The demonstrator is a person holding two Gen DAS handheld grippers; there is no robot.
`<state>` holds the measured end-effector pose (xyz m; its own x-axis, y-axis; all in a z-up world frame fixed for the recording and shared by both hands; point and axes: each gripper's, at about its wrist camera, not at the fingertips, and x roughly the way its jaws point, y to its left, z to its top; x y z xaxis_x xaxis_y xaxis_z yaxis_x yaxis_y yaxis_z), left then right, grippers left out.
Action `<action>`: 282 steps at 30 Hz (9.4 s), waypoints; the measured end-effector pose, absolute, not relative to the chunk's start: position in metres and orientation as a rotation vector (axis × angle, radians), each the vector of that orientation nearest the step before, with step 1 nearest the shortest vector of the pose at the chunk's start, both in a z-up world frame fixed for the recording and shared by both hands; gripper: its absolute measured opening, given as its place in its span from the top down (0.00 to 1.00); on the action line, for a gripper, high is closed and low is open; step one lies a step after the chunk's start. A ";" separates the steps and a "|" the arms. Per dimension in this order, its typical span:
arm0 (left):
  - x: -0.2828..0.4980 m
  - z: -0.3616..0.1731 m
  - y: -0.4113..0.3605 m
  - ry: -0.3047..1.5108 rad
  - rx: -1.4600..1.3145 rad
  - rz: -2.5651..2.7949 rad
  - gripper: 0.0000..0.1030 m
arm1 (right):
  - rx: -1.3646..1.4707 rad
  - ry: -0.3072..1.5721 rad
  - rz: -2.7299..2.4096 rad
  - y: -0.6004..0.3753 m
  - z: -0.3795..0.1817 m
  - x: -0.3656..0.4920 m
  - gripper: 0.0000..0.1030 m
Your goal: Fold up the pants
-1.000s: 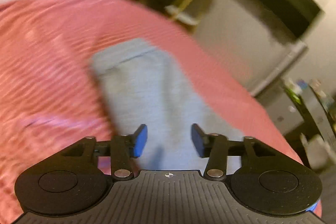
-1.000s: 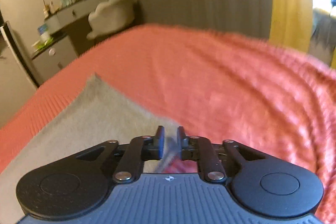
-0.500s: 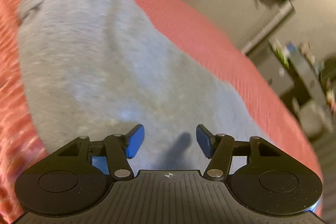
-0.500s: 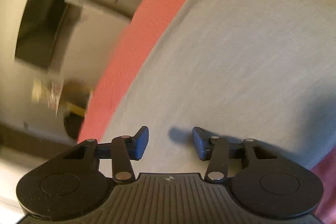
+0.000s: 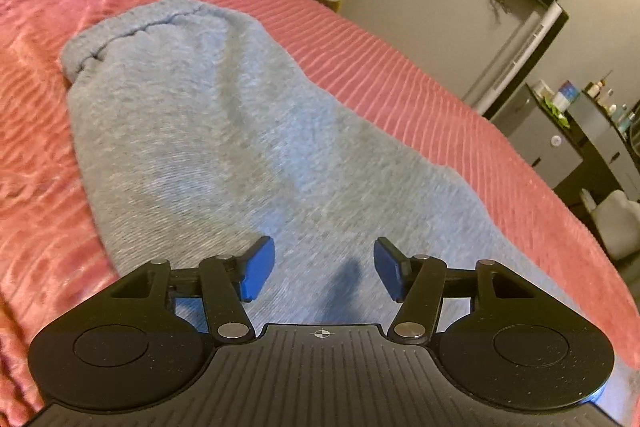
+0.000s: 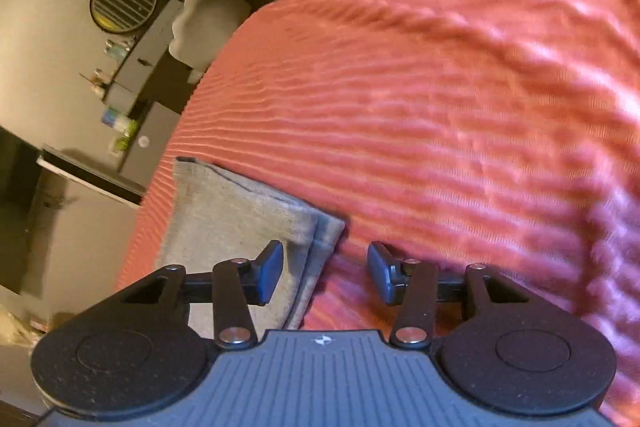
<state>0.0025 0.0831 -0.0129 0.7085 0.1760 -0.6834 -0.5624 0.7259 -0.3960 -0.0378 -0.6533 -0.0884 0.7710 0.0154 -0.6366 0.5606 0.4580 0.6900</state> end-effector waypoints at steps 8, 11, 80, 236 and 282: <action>-0.006 -0.014 0.091 0.641 -0.721 0.472 0.36 | 1.106 0.583 -0.271 -0.635 -0.096 -0.013 0.88; -0.004 -0.015 0.089 0.645 -0.706 0.474 0.36 | 1.113 0.562 -0.263 -0.634 -0.095 -0.011 0.79; 0.116 -0.037 -0.046 0.961 -0.748 -0.271 0.85 | 0.807 0.813 0.288 -0.373 -0.037 0.056 0.72; -0.043 0.017 0.232 0.470 -0.788 0.349 0.83 | 0.239 0.873 0.327 -0.294 -0.027 0.065 0.19; 0.072 0.045 -0.147 0.591 -0.044 -0.034 0.82 | 0.623 0.826 0.356 -0.380 0.008 0.041 0.40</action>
